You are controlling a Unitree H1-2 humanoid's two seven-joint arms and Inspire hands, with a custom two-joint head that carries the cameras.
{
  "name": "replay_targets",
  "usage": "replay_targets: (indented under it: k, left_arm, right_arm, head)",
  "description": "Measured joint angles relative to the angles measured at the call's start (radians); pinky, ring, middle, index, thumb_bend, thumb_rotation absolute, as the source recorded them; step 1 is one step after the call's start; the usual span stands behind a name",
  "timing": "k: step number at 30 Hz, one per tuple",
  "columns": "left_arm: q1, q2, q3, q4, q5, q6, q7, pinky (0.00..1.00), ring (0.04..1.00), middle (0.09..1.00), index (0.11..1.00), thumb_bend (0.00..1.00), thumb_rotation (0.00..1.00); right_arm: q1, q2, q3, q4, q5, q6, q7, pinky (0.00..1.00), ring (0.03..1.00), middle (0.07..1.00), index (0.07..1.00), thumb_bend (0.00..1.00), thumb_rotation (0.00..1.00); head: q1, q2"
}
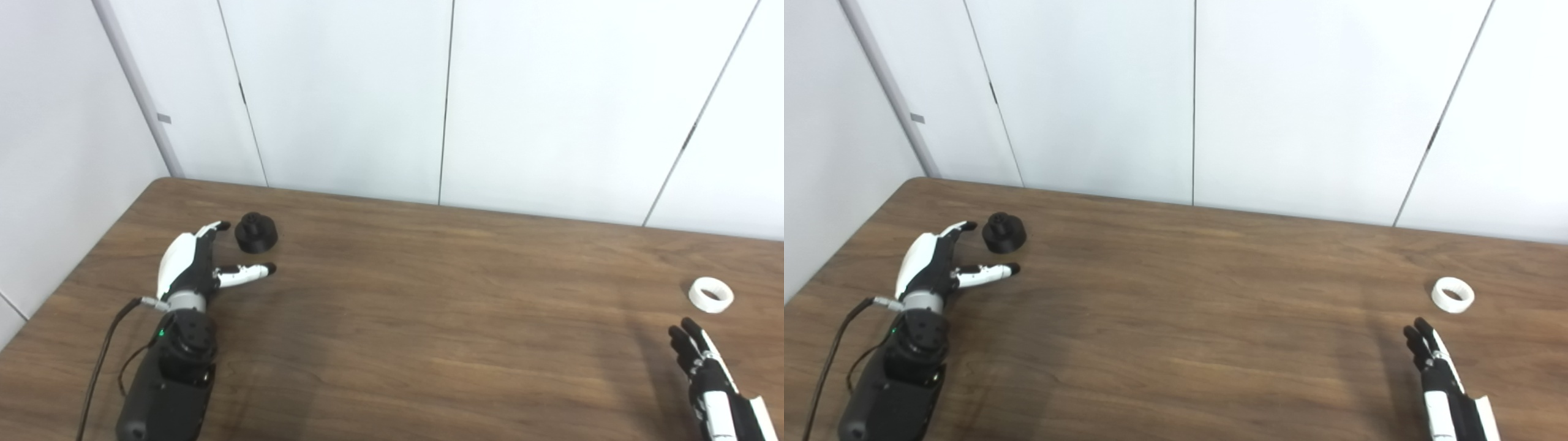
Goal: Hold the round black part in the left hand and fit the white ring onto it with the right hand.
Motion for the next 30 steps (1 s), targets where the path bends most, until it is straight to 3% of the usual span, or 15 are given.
replay_targets:
  k: [7,17,30]
  left_arm:
    - [-0.052,0.006,-0.021,0.121,-0.029,-0.059,0.031,0.99,1.000,0.965,0.887,0.96,0.24]
    - [-0.115,0.026,-0.033,0.234,-0.044,-0.083,0.073,0.99,1.000,0.946,0.866,0.93,0.18]
    - [-0.132,0.042,-0.050,0.272,-0.058,-0.097,0.116,0.95,0.977,0.915,0.811,0.88,0.16]
  right_arm:
    - [0.000,-0.001,0.000,0.000,0.016,0.000,0.006,0.94,0.942,0.921,0.937,0.50,1.00]
    - [0.000,-0.001,0.000,0.000,0.010,0.000,0.005,0.93,0.929,0.915,0.934,0.51,1.00]
    - [0.000,-0.002,0.000,0.000,0.010,0.000,0.005,0.94,0.925,0.910,0.925,0.52,1.00]
  head:
    - [-0.002,0.000]
    - [-0.003,-0.002]
    - [-0.009,0.003]
